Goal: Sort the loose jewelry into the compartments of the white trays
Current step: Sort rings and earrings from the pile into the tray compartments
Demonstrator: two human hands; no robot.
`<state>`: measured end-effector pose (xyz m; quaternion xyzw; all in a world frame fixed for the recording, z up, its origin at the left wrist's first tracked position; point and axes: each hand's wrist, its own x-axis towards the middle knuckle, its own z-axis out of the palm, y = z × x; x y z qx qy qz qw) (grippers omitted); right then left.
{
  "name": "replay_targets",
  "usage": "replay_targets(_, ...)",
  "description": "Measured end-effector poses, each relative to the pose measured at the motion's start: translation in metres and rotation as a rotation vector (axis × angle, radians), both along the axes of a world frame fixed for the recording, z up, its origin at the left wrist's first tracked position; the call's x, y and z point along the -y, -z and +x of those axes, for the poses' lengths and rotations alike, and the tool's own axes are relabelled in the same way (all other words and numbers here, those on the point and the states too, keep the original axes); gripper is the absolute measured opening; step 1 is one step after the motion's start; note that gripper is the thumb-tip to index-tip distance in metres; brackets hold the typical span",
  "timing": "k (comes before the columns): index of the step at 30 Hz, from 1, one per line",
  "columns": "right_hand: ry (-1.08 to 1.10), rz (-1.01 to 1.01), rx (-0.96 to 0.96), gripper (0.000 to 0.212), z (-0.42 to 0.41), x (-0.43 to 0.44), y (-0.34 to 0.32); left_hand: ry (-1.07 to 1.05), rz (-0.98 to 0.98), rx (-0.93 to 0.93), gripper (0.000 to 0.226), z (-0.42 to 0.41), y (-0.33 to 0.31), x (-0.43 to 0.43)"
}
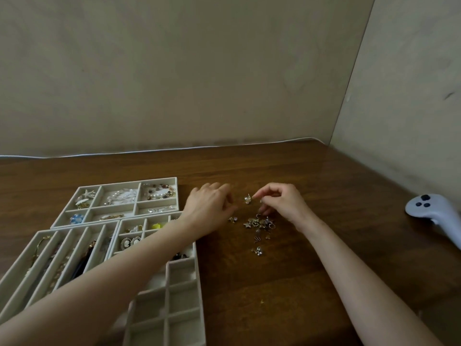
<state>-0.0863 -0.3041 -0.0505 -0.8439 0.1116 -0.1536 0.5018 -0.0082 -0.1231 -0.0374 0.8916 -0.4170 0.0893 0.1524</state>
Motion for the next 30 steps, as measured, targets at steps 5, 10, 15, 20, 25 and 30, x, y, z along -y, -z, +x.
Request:
replay_targets(5,0.003,0.145,-0.024,0.023,-0.002,0.003,-0.002,0.098,0.166,-0.102,0.033,-0.009,-0.008,0.042)
replay_targets(10,0.012,0.089,-0.067,0.018,-0.001,0.006,0.001,0.085,0.210,-0.203,0.022,-0.006,-0.003,0.054)
replay_targets(15,0.028,0.028,-0.067,0.020,0.000,0.007,0.002,0.080,0.192,-0.270,0.017,-0.005,-0.004,0.054)
replay_targets(20,0.064,0.039,-0.025,0.022,-0.001,0.008,0.001,0.095,0.221,-0.284,0.012,-0.008,-0.004,0.055)
replay_targets(25,0.051,0.039,-0.019,0.021,-0.002,0.007,0.001,0.107,0.188,-0.268,0.009,-0.006,-0.001,0.054)
replay_targets(30,0.048,0.053,-0.064,0.024,0.000,0.008,0.002,0.104,0.027,-0.315,0.012,0.000,-0.003,0.044)
